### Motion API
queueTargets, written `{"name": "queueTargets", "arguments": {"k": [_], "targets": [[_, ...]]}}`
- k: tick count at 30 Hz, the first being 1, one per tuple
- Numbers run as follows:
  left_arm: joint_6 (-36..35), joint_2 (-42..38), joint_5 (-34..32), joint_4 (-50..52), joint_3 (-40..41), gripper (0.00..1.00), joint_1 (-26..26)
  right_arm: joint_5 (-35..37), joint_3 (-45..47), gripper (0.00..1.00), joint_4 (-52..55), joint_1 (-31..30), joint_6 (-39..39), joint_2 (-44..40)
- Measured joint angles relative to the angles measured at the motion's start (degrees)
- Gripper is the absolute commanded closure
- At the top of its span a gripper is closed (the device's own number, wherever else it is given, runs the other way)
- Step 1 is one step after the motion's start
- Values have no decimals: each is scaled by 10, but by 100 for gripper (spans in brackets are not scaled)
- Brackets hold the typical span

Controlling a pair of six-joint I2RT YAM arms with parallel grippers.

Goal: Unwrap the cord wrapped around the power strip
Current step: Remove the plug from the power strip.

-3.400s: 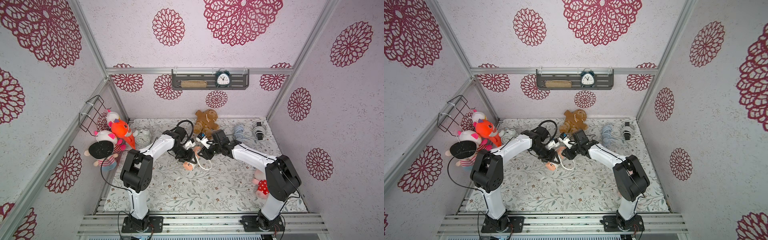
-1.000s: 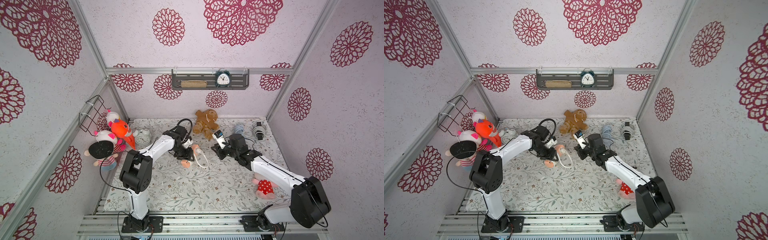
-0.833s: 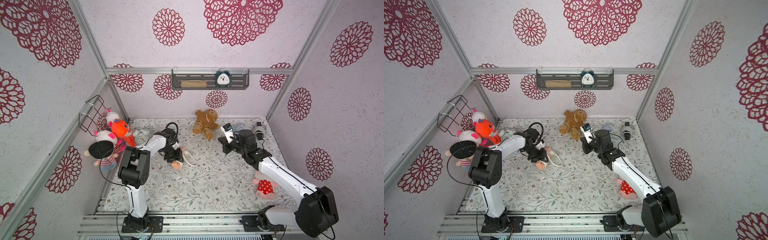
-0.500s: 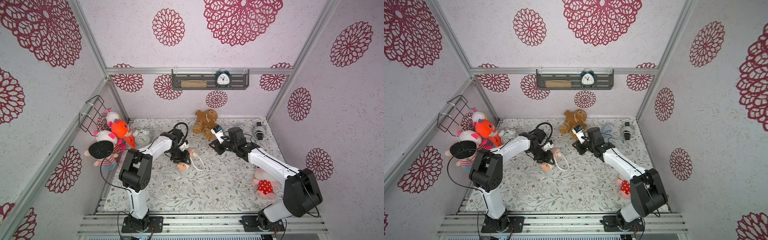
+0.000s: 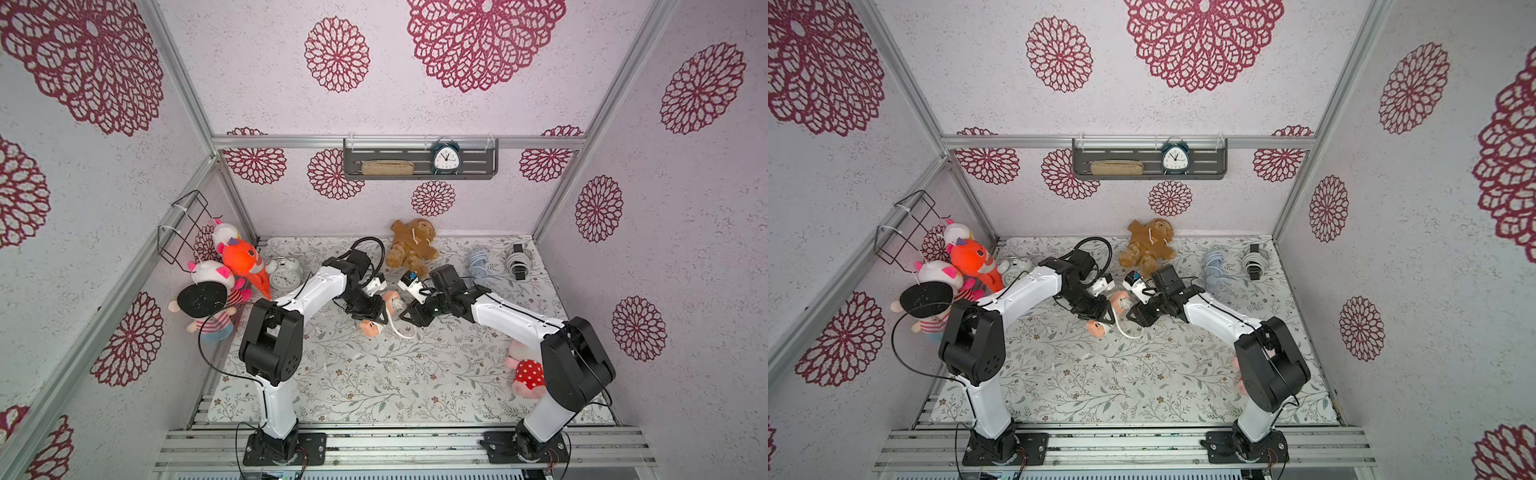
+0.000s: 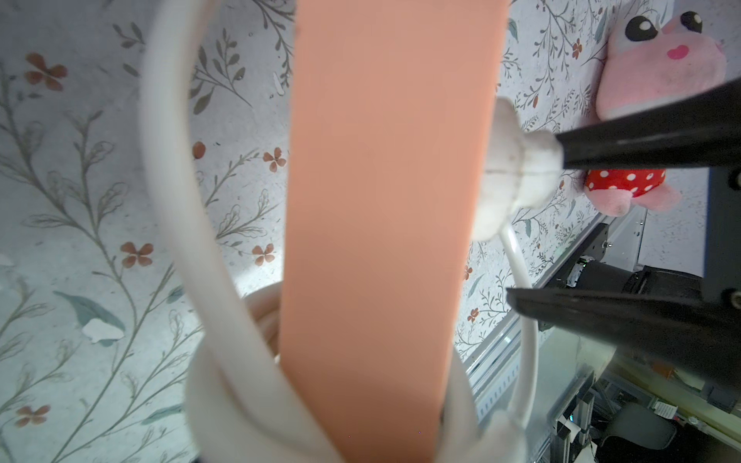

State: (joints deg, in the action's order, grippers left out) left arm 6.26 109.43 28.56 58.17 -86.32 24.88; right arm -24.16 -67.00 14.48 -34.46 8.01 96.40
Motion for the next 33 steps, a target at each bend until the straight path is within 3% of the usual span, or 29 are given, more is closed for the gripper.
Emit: {"name": "queueTargets", "arguments": {"k": [13, 16, 20, 27, 33], "targets": [[-19, 0, 10, 15, -1, 100, 11, 61, -22, 54, 9, -5, 16, 35], [-21, 0, 10, 14, -1, 100, 11, 57, -22, 66, 7, -7, 21, 35], [-26, 0, 9, 11, -1, 100, 11, 42, -15, 99, -3, -10, 27, 31], [-33, 3, 30, 17, -1, 100, 10, 42, 25, 100, -32, -10, 28, 2], [-26, 12, 102, -3, 13, 100, 0, 60, 96, 100, -93, -5, 14, -55]]}}
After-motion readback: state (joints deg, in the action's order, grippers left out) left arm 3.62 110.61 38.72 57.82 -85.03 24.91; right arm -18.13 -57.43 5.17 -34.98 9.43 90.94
